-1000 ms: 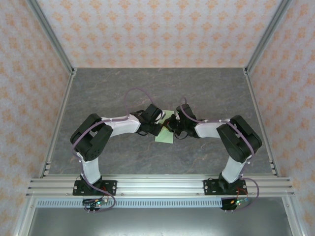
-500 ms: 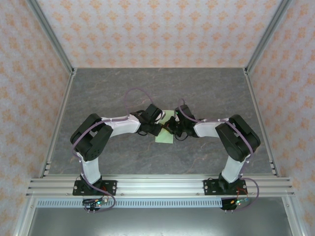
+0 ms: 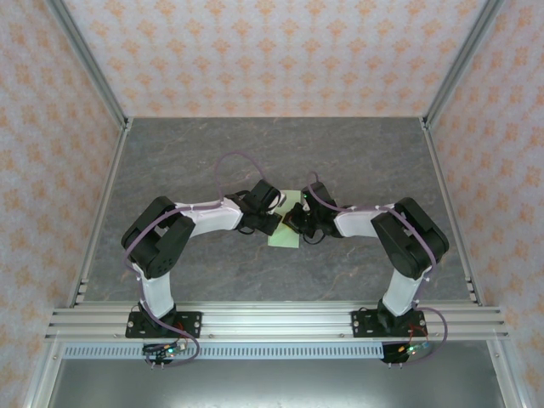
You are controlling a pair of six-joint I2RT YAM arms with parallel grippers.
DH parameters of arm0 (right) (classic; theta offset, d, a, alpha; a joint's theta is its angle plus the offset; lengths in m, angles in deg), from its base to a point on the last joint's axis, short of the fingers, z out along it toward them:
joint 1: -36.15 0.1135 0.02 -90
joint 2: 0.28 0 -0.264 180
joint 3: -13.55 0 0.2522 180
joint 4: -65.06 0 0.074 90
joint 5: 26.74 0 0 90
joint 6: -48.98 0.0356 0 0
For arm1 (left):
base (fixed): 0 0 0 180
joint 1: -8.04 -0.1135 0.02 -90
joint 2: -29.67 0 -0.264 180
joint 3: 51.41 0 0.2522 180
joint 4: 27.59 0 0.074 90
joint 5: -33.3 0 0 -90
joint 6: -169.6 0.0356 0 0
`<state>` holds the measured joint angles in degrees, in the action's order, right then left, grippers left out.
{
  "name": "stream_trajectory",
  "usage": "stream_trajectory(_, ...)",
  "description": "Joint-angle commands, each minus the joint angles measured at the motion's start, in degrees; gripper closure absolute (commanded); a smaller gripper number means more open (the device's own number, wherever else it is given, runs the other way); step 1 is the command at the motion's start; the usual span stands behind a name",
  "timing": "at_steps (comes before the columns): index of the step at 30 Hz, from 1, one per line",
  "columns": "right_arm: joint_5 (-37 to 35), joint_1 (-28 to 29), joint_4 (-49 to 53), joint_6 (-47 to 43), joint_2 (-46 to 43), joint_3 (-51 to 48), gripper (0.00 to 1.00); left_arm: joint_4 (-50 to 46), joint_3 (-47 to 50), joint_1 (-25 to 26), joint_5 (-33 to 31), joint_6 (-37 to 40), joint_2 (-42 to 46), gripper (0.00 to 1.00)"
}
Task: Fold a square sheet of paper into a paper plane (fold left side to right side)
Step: Fold the triangle a second time at the center of the table.
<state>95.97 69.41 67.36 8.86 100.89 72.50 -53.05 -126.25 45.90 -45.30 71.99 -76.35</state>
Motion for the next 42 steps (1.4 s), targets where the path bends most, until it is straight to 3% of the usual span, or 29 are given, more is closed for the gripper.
stream_trajectory(1,-1.68,0.37,1.25,-1.11,0.89,0.39,0.96,-0.14,-0.28,-0.38,-0.94,-0.47,0.72,1.0)
stream_trajectory(22,-3.44,0.32,8.3,-1.28,2.77,1.38,0.96,-0.75,-1.23,-0.34,-2.7,-1.96,0.93,0.99)
stream_trajectory(33,-3.57,0.32,9.99,-1.94,3.31,1.57,0.96,-4.45,-0.9,-0.77,-4.91,-3.68,10.0,0.69)
stream_trajectory(36,-3.44,0.32,9.71,-1.99,3.26,1.53,0.96,-5.03,0.28,-0.78,-2.26,-4.93,12.63,0.68)
stream_trajectory(42,-3.08,0.37,9.44,-2.16,3.19,1.74,0.96,-2.18,4.52,-0.78,12.6,-12.58,13.67,0.73)
